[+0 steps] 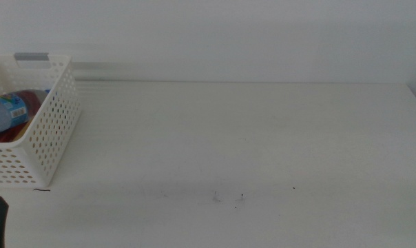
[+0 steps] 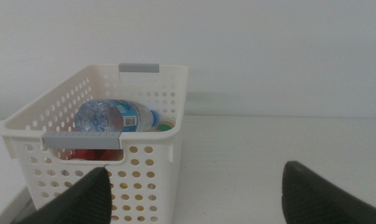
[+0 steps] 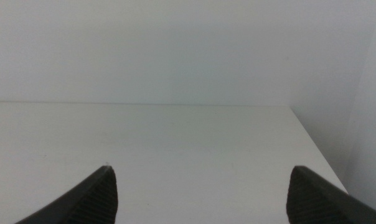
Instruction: Use arms to grab the bottles and put them into the dustbin to the left of the table.
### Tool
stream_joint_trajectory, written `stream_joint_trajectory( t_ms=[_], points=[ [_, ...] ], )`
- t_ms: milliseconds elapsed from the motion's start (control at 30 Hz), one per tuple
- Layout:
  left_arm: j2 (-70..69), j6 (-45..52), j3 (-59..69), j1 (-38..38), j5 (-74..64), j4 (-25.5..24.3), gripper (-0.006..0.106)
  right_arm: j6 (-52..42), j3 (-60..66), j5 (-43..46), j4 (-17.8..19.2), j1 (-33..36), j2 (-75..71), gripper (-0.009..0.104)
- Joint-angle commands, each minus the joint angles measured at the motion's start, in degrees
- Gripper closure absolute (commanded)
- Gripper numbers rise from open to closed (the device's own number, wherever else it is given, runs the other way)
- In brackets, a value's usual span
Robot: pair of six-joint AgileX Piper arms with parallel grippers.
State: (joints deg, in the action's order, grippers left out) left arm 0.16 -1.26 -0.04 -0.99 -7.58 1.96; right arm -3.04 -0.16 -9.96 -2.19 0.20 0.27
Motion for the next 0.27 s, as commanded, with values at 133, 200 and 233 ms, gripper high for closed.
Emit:
stream_joint_trajectory(
  t_ms=[133,200,233],
  points=[
    [-0.2,-0.5,0.0,0.5,0.5,-1.6,0.007,-0.4,0.2,0.7,0.5,-0.3,-0.3,0.004],
    [-0.2,-0.5,0.0,0.5,0.5,-1.6,0.007,-0.4,0.2,0.7,0.5,-0.3,-0.3,0.004],
    [-0.2,-0.5,0.0,0.5,0.5,-1.6,0.007,-0.4,0.2,0.7,0.5,-0.3,-0.3,0.004]
  ],
)
